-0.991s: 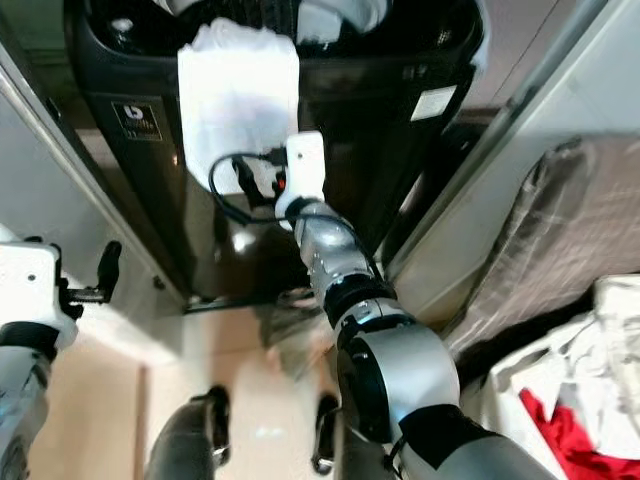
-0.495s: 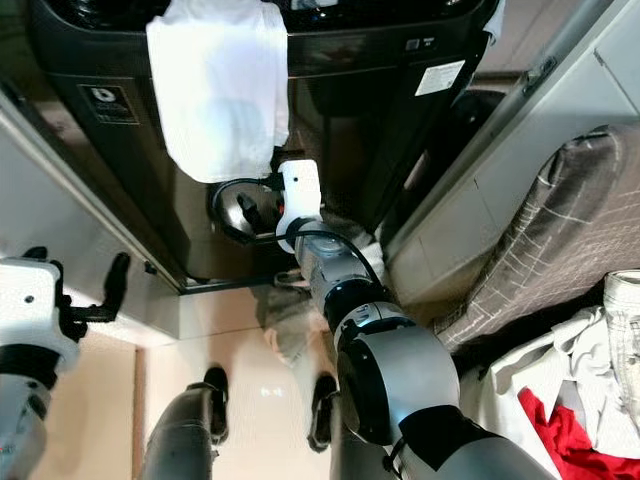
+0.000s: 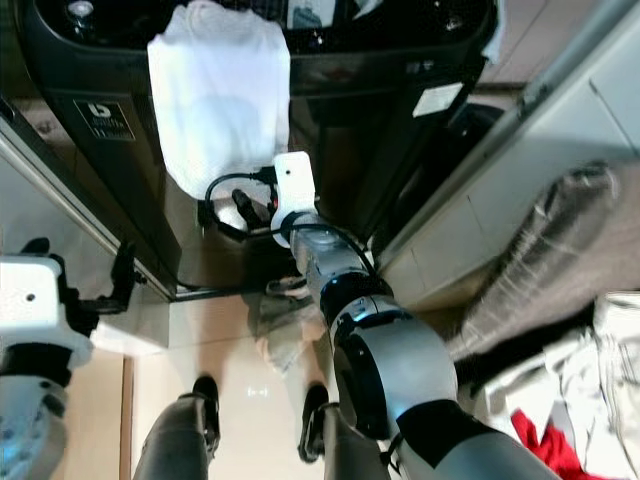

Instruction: Clothes washing

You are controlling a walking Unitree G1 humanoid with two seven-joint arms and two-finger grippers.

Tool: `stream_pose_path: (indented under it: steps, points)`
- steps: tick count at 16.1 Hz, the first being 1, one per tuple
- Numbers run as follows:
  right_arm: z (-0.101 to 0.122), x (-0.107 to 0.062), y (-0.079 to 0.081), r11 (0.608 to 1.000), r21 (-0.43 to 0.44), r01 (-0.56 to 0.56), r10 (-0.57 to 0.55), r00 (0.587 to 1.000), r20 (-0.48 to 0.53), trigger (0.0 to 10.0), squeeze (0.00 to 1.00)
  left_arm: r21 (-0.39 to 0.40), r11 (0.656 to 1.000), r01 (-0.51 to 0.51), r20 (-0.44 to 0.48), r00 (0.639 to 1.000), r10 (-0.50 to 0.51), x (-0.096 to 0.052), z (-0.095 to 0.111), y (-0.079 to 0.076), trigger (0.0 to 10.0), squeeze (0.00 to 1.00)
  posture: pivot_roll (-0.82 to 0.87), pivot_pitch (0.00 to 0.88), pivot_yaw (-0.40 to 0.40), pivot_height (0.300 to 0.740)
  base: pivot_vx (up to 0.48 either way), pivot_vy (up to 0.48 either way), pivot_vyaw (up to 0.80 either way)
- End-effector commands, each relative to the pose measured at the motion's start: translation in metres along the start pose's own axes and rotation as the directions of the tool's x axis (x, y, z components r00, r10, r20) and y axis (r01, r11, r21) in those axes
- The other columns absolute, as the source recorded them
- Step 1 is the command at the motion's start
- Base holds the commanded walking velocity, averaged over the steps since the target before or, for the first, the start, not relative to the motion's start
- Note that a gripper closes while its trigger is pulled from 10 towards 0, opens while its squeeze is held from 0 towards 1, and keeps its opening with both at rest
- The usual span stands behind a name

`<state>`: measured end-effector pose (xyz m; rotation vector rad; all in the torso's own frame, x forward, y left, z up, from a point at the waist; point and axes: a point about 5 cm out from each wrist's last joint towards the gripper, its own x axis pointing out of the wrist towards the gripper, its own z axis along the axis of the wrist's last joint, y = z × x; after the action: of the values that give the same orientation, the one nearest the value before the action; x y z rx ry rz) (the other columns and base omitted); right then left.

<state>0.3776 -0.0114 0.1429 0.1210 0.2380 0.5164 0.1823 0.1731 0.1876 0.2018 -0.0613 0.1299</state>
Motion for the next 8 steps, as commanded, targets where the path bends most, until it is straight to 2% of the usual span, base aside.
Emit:
stream_pose_path:
  steps: [1,3,6,8]
  points:
    - [-0.014,0.005,0.043,0.992,0.057,-0.109,0.111,0.993,-0.045,10.0,0.0,-0.007,1.0,-0.01,-0.003,1.0,0.01,-0.004,0.001,-0.001,10.0,0.0,0.31,0.361,-0.158,0.731,0.0,0.0,0.0]
    - [-0.023,0.004,0.053,0.985,0.068,-0.161,0.166,0.983,-0.076,10.0,0.0,-0.021,1.0,-0.023,-0.013,1.0,0.022,-0.005,0.0,-0.002,10.0,0.0,0.31,0.359,-0.161,0.731,0.0,0.0,0.0]
    - [-0.032,0.003,0.057,0.978,0.091,-0.185,0.196,0.972,-0.129,10.0,0.0,-0.016,1.0,-0.026,-0.012,1.0,0.026,-0.007,0.001,-0.003,10.0,0.0,0.32,0.367,-0.158,0.731,0.0,0.0,0.0]
    - [-0.032,0.003,0.055,0.982,0.073,-0.172,0.181,0.973,-0.144,10.0,0.0,-0.009,1.0,-0.03,-0.014,0.999,0.03,-0.011,0.003,-0.002,10.0,0.0,0.34,0.371,-0.151,0.731,0.0,0.0,0.0]
